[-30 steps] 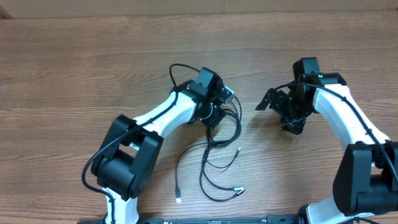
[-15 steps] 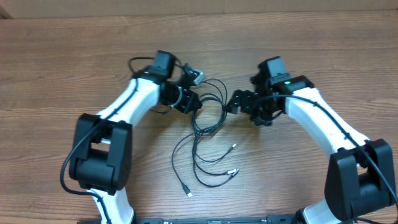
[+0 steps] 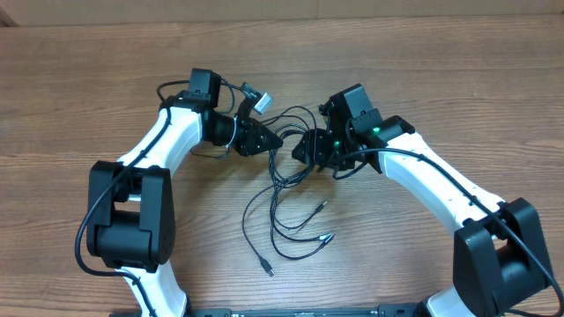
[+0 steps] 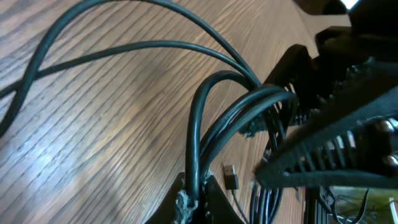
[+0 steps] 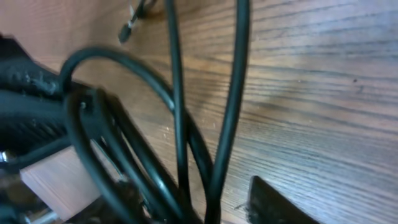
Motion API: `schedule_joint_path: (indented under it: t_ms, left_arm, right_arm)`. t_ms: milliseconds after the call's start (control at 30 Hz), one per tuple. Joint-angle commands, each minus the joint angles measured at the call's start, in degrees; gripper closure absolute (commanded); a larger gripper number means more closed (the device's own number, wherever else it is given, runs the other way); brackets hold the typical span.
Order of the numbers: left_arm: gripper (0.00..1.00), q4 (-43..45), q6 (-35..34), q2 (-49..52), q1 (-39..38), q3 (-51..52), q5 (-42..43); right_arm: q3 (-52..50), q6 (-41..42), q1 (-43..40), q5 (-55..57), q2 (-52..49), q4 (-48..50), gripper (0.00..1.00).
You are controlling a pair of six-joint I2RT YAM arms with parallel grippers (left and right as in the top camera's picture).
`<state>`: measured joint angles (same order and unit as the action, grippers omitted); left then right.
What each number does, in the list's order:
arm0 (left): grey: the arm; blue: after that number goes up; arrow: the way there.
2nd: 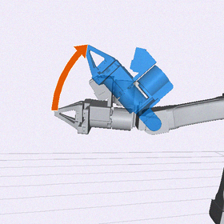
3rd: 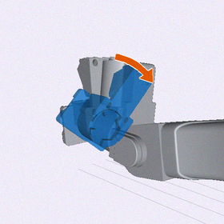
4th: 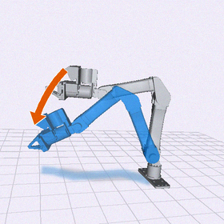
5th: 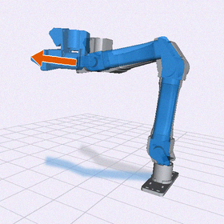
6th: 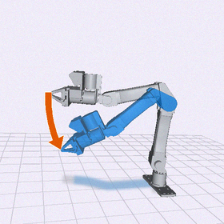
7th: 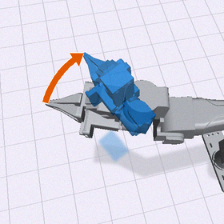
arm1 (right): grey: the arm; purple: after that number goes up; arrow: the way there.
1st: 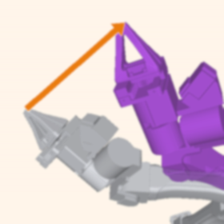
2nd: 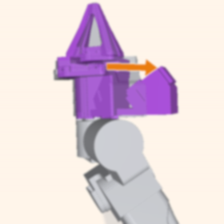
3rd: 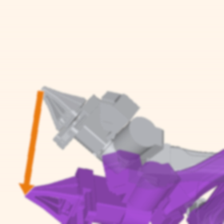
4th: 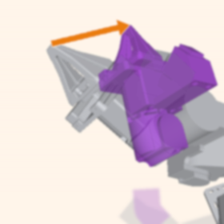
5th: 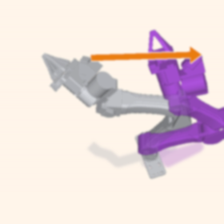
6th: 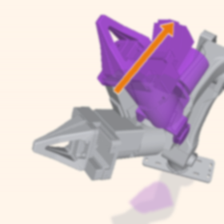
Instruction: Untangle cables
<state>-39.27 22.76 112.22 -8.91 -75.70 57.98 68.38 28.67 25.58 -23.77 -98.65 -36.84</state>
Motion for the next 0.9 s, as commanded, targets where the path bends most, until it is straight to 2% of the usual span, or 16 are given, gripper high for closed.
schedule_joint_path:
  t_ms: [0,233,367,400,433,500,567,667,733,867]
  left_arm:
    - [0.92,-0.1,1.5,-1.7,-0.2,-1.3,2.7]
    - [0.91,0.0,1.5,-1.7,-0.2,-1.3,2.7]
    - [0.9,0.1,1.5,-1.7,-0.6,-1.3,2.4]
    - [0.9,0.1,1.5,-1.7,-0.8,-1.3,2.1]
    - [0.89,0.2,1.5,-1.7,-1.0,-1.3,1.6]
    - [0.89,0.2,1.5,-1.7,-1.5,-1.3,0.3]
    - [0.89,0.1,1.5,-1.7,-1.9,-1.3,-0.7]
    - [0.87,0.1,1.4,-1.7,-2.4,-1.3,-2.6]
    - [0.85,0.0,0.9,-1.7,-3.2,-1.3,-6.3]
    - [0.8,-0.4,0.3,-1.7,-4.8,-1.3,-11.6]
  right_arm:
    - [0.2,0.2,0.0,-0.2,0.3,0.7,0.57]
    - [0.2,3.3,0.0,-2.4,0.3,1.0,0.83]
    - [0.2,3.3,0.0,-6.1,0.3,1.4,0.84]
    - [0.2,3.3,0.0,-7.0,0.3,1.4,0.82]
    - [0.2,3.3,0.0,-7.9,0.3,1.4,0.73]
    - [0.2,2.9,0.0,-7.9,0.3,1.1,0.25]
    - [0.2,2.6,-0.2,-6.6,0.3,0.7,0.11]
    - [0.2,1.8,-1.3,-5.6,0.3,0.1,0.09]
    - [0.5,-0.6,-3.8,-9.3,0.4,-1.5,0.1]
    - [0.6,-0.7,-7.7,-7.9,0.5,-6.0,0.11]
